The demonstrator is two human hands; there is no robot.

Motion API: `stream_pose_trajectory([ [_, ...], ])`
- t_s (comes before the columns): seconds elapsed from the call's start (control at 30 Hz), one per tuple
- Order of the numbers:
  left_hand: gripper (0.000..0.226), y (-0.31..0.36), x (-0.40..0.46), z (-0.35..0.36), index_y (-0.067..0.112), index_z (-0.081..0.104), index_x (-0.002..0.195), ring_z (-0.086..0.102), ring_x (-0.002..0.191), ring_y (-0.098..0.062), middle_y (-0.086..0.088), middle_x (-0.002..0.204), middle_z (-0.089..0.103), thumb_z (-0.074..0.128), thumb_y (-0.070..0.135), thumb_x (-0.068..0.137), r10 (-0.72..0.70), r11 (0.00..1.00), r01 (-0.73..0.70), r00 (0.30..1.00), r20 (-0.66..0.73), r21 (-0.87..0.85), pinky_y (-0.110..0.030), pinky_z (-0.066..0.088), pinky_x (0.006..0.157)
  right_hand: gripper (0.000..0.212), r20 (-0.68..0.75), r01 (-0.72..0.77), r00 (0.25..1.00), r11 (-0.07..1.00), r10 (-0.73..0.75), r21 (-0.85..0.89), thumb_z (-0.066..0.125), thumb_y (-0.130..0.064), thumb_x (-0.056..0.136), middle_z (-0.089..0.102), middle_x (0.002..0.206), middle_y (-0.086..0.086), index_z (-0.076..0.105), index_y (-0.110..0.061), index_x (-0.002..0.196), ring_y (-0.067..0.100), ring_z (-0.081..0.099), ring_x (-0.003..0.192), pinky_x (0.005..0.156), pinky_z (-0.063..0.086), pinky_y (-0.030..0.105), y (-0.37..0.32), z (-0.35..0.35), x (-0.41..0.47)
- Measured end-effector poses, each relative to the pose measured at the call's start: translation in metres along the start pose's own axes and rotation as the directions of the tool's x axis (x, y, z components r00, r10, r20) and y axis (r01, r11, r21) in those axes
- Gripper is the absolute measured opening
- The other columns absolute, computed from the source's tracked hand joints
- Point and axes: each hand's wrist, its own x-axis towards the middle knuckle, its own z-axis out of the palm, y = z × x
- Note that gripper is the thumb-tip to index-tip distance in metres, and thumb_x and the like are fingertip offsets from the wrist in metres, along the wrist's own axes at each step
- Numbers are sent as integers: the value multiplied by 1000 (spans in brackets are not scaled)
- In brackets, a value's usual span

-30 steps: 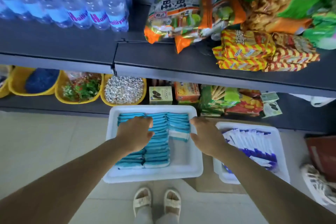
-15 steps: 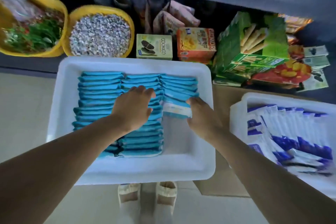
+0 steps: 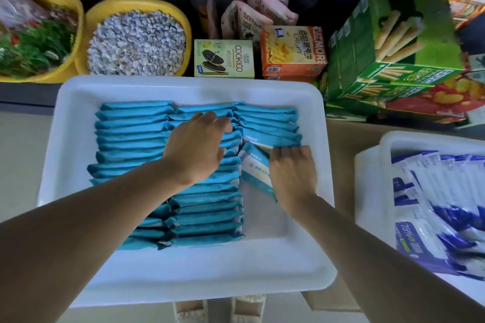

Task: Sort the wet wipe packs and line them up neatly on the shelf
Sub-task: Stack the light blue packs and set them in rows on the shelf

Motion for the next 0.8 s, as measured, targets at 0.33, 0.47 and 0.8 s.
stream_pose_trajectory([
  [0.33,39,-5,1,1,22,47,129,45,122,-20,0,129,50,58,23,92,9,1000,-9,1000,4,-11,-35,42,84,39,0,-33,999,999,33,-23,87,-19,36,60,81,11,71,-8,69,30,59,81,66,45,35,22,-42,-33],
  [0.47,39,-3,2,3,22,47,129,45,122,-19,0,130,50,57,24,92,25,1000,-25,1000,-4,-4,-34,41,84,24,-95,1,996,1000,-3,-22,77,-9,49,62,89,16,70,-3,72,36,59,89,82,40,42,13,-28,-17],
  [0.8,41,-5,11,8,23,45,131,42,122,-17,3,130,48,58,21,92,62,998,-62,998,-4,-11,-31,38,78,46,-141,-85,984,982,110,170,82,-9,48,59,80,14,57,-3,86,29,57,67,61,47,33,-2,6,3],
])
